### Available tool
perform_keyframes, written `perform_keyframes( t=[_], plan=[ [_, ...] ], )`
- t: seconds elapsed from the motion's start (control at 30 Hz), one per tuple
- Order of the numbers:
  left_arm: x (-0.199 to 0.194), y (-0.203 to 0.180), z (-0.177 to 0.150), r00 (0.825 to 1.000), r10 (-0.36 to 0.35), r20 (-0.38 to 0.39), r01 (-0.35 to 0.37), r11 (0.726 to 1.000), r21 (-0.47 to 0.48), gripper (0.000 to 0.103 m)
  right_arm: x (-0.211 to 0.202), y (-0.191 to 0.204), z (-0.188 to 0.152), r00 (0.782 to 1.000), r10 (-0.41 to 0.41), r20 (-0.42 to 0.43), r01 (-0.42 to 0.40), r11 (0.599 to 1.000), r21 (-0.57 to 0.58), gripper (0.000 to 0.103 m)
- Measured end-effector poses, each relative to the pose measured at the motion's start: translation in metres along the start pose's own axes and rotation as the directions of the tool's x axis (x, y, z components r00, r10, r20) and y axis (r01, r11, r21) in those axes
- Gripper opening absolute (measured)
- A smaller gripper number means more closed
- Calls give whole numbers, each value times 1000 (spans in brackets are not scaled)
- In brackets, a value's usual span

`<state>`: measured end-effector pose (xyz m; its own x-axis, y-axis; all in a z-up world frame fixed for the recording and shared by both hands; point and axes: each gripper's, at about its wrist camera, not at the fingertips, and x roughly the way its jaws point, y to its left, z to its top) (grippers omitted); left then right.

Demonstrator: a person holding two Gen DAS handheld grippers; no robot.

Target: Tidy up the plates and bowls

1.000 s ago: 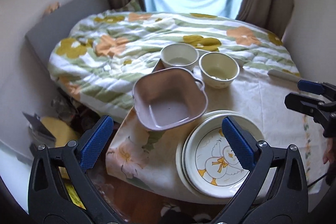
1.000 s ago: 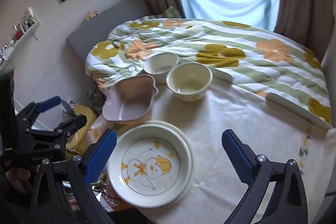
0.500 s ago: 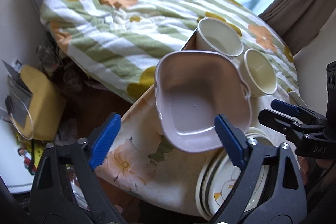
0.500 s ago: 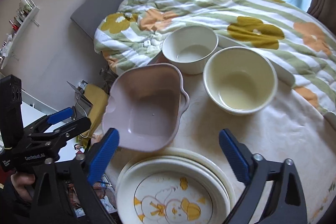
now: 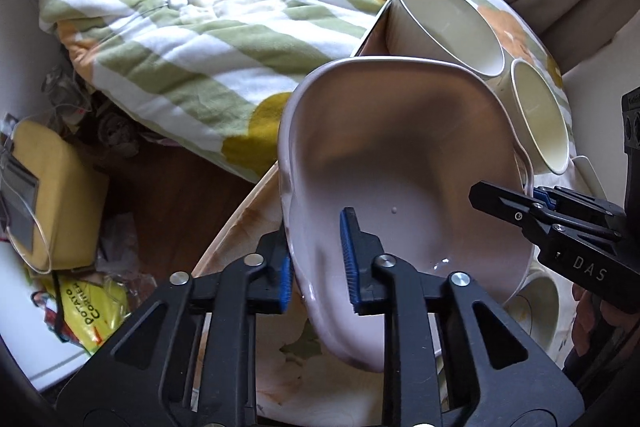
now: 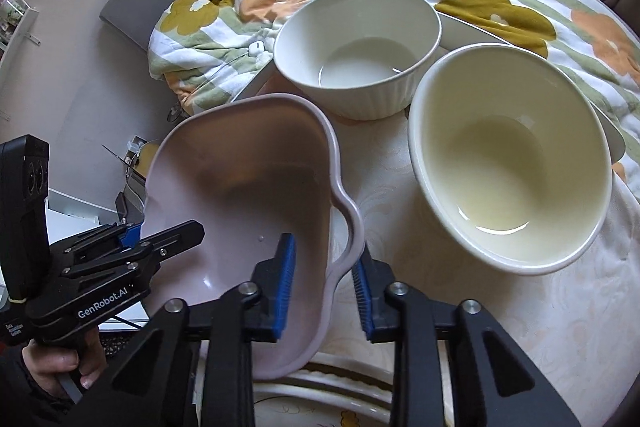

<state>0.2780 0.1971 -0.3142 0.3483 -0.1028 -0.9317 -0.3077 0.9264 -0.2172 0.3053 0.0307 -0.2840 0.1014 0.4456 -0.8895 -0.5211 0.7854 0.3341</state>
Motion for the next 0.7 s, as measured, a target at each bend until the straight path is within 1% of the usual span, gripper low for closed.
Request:
perform_keyframes(
  t=[0.17, 0.27, 0.37, 0.53, 0.6, 0.7],
  plan=[
    [-5, -5, 1, 1000, 6, 20, -7, 999, 31, 16, 0, 4, 0, 1000, -17, 13, 17, 1000, -15, 16],
    [-15, -10, -2, 999, 21, 48, -24, 997, 67, 16, -7, 7, -2, 999, -20, 35, 20, 1000, -19, 16],
    [-30, -14, -4, 996, 29, 79, -36, 996, 81, 16, -14, 11, -2, 998, -11, 61, 12, 1000, -25, 16],
    [-68, -28, -11, 989, 26, 147, -40, 995, 94, 16, -47, 20, -14, 990, 0, 140, 6, 999, -44, 16],
    [-86, -39, -15, 985, 19, 171, -37, 994, 106, 16, -67, 20, -25, 985, 3, 175, 5, 999, -46, 16],
    [-114, -65, -28, 978, -5, 209, -24, 990, 138, 16, -102, 15, -46, 975, -3, 223, 11, 999, -33, 16]
  ],
)
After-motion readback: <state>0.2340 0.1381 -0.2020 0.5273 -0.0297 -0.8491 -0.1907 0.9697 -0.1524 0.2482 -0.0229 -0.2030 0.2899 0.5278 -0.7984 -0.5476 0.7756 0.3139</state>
